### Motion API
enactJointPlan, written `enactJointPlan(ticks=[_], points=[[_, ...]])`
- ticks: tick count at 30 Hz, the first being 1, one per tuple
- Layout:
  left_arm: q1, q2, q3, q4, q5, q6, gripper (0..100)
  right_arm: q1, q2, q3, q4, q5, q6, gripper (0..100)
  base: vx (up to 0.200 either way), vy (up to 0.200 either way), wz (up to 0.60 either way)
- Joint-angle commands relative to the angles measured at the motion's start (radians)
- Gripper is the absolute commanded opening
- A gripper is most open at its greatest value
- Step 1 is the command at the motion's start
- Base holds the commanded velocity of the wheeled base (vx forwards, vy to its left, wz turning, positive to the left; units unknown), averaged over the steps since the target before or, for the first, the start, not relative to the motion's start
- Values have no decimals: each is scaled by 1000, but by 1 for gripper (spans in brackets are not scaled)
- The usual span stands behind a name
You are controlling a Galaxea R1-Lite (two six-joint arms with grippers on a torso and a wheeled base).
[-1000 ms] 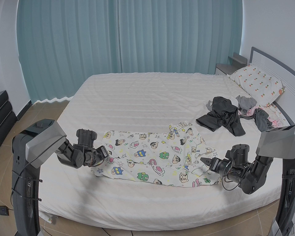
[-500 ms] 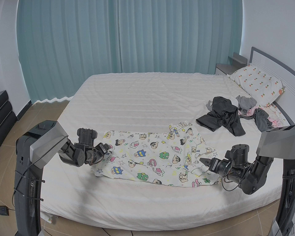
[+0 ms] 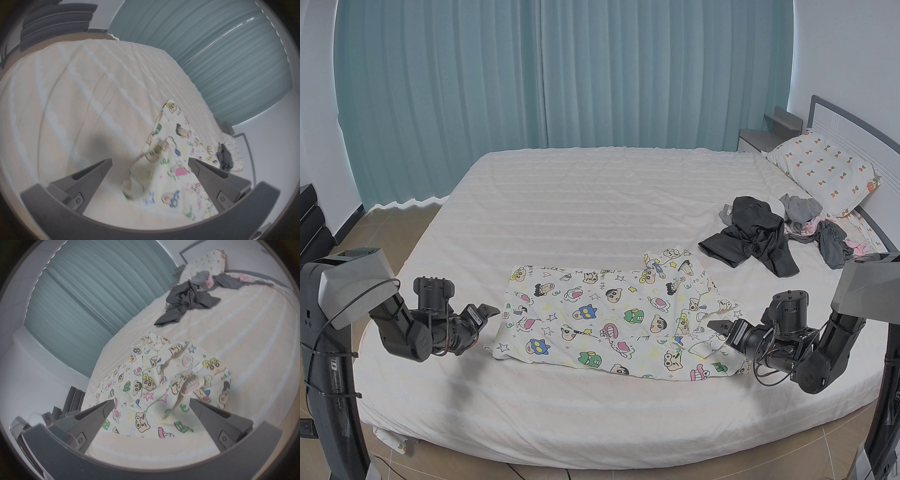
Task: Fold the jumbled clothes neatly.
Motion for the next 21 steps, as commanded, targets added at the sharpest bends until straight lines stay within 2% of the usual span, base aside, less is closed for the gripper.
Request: enactJointPlan(ticks=[1, 5, 9, 16, 21], points=[[31, -154, 349, -390, -188, -204, 100, 28, 79, -33, 42, -1, 157, 100, 0, 0, 0], [31, -124, 433, -586, -213, -210, 100, 37, 120, -86, 40, -2, 170, 100, 0, 0, 0], [28, -72, 458, -668, -211, -209, 100, 43, 155, -134, 42, -5, 170, 100, 0, 0, 0], [27, -63, 465, -688, -211, -207, 100, 37, 188, -209, 48, -10, 167, 100, 0, 0, 0], [27, -63, 467, -689, -211, -206, 100, 37, 192, -272, 140, -12, 167, 100, 0, 0, 0]])
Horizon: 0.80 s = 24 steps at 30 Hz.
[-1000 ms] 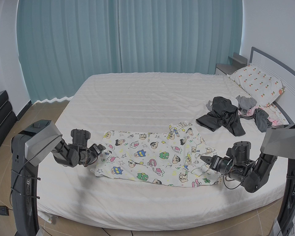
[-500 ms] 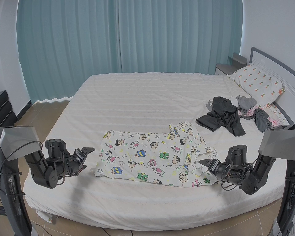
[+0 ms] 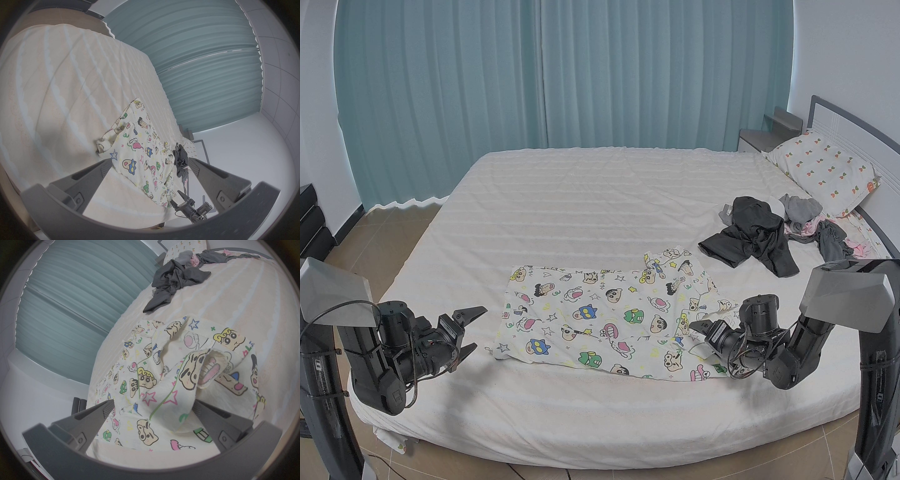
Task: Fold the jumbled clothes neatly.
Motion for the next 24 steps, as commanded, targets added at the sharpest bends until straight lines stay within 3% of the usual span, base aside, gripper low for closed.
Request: enactJointPlan(ticks=[1, 14, 24], points=[[0, 10, 5, -1, 0, 1, 100, -3, 26, -61, 47, -1, 1, 0, 0, 0, 0], [-2, 13, 7, -3, 3, 7, 100, -1, -74, 20, 52, -30, 4, 0, 0, 0, 0], [-2, 16, 7, -3, 6, 16, 100, 106, -151, 101, 53, -135, 0, 0, 0, 0, 0]])
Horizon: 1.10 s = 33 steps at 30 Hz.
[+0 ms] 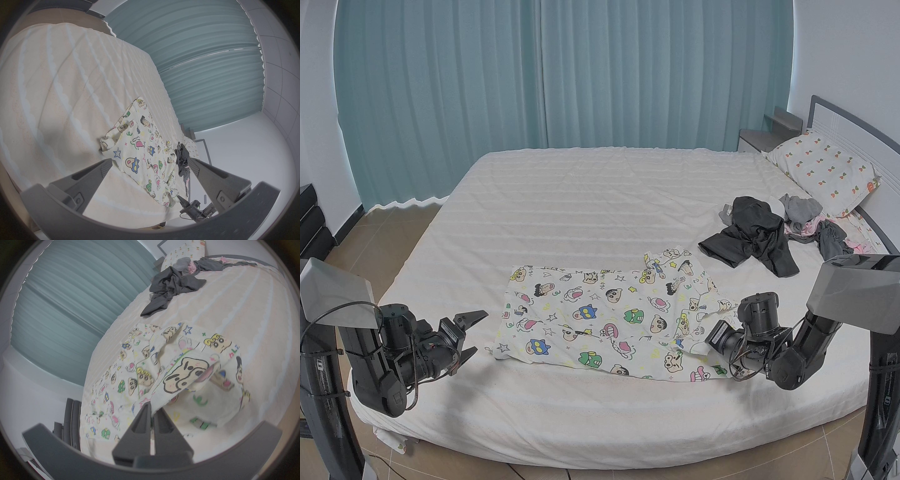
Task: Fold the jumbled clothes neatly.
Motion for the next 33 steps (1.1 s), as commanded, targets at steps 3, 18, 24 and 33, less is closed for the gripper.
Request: enactJointPlan(ticks=[3, 18, 24, 33], points=[[-4, 10, 6, -1, 3, 28, 100, 63, -54, 32, 8, -74, -9, 0, 0, 0, 0], [-7, 18, 11, -4, 4, 42, 100, 145, -63, 79, 13, -157, -37, 0, 0, 0, 0], [-7, 18, 11, -2, 4, 42, 100, 160, -70, 79, 89, -155, -32, 100, 0, 0, 0], [-7, 23, 11, -4, 6, 47, 100, 168, -111, 105, 117, -155, -55, 100, 0, 0, 0]])
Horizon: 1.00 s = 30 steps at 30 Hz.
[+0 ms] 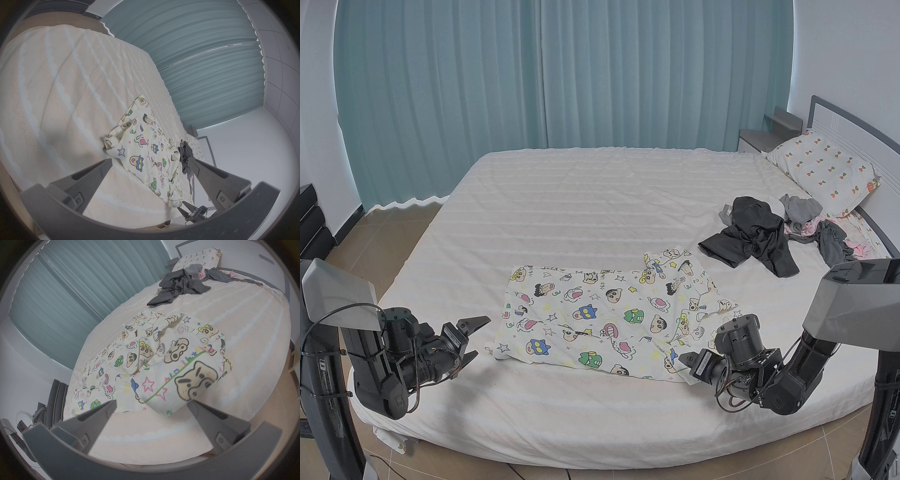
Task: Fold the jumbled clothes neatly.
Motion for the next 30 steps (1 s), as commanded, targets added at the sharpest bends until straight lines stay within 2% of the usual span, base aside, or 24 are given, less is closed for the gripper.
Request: enactJointPlan(ticks=[1, 4, 11, 12, 13, 14, 18, 19, 20, 21, 22, 23, 25, 26, 30], points=[[0, 5, 1, -1, 0, 8, 100, 10, -67, 15, 23, -1, -20, 100, 0, 0, 0], [-1, 7, 3, -1, 2, 23, 100, 4, -128, 16, 52, 6, -36, 100, 0, 0, 0], [-6, 13, 1, -1, 6, 26, 100, -5, -338, 36, 268, 85, -111, 100, 0, 0, 0], [-6, 14, 1, -1, 6, 28, 100, -31, -352, 34, 294, 118, -123, 100, 0, 0, 0], [-8, 13, 1, -1, 6, 26, 100, -34, -352, 34, 294, 122, -123, 100, 0, 0, 0], [-8, 14, 1, -1, 6, 26, 100, -76, -340, 27, 297, 162, -126, 100, 0, 0, 0], [-8, 14, 1, -1, 6, 28, 100, -184, -246, 16, 293, 246, -174, 100, 0, 0, 0], [-8, 14, 1, -1, 6, 28, 100, -184, -246, 16, 293, 246, -174, 100, 0, 0, 0], [-8, 14, 1, -1, 6, 28, 100, -224, -197, 21, 286, 295, -221, 100, 0, 0, 0], [-8, 14, 1, -1, 6, 28, 100, -227, -194, 22, 285, 300, -226, 100, 0, 0, 0], [-8, 14, 1, -1, 6, 28, 100, -269, -163, 34, 248, 361, -290, 100, 0, 0, 0], [-8, 14, 1, -1, 6, 28, 100, -287, -154, 48, 221, 395, -323, 100, 0, 0, 0], [-8, 14, 1, -1, 6, 28, 100, -296, -149, 56, 202, 417, -339, 100, 0, 0, 0], [-8, 14, 1, -1, 6, 28, 100, -326, -126, 84, 124, 493, -395, 100, 0, 0, 0], [-8, 14, 1, -1, 6, 28, 100, -356, -67, 88, 55, 503, -424, 100, 0, 0, 0]])
